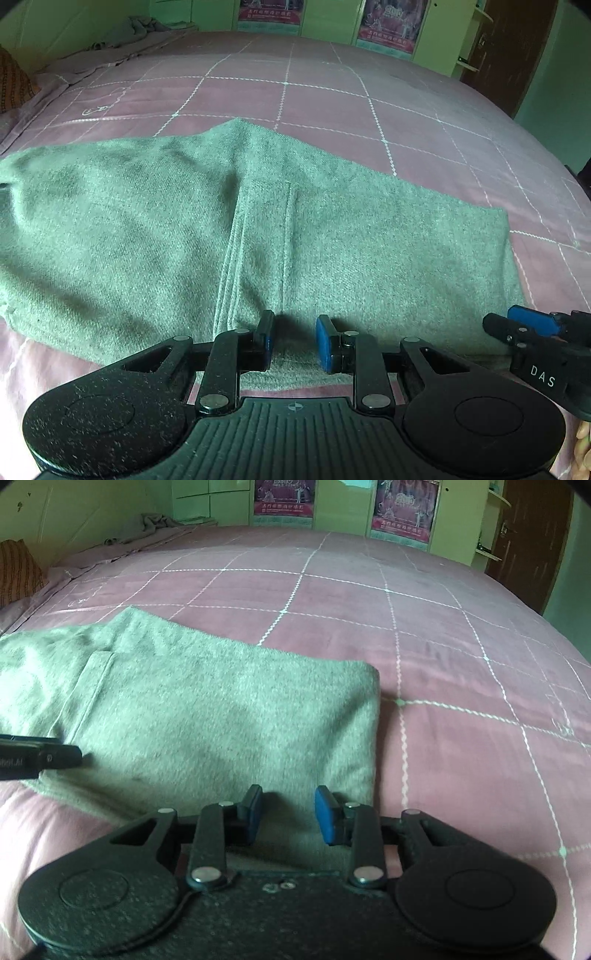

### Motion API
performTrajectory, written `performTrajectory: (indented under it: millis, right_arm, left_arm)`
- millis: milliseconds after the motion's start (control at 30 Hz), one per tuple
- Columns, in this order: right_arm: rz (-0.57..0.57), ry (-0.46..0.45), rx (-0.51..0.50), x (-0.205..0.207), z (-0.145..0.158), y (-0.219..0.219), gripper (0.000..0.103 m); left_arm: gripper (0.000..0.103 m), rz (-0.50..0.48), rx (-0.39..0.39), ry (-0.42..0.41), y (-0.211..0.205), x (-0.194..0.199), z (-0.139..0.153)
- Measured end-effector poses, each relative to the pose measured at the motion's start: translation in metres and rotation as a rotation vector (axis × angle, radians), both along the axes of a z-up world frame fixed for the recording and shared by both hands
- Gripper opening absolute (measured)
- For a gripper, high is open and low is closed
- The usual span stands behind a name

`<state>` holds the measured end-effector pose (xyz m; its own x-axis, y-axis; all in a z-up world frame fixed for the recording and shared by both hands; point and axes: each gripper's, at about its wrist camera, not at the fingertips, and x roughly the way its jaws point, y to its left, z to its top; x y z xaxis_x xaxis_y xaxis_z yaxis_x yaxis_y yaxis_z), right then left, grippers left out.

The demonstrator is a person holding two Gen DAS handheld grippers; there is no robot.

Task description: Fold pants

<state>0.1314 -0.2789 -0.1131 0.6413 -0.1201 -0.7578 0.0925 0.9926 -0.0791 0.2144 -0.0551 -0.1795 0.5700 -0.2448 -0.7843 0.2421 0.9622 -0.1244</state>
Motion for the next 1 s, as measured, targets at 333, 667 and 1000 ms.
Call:
performTrajectory:
  millis: [333,667,1000]
  right_arm:
    - [-0.030,0.004,-0.021,-0.004,-0.004,0.008,0.033]
    - [-0.039,0.055,-0.066,0.006,0.007,0.015,0.031]
    - [0.063,-0.008,-0.063,0.019,0.032,0.070,0.040]
  left_arm:
    - [0.025,-0.002,0.002,0.000,-0.001,0.002,-0.003]
    - [0.025,0.019,-0.093,0.052,0.022,0.012,0.015]
    - [0.055,0.221,-0.172,0.021,0.117,0.008,0.043]
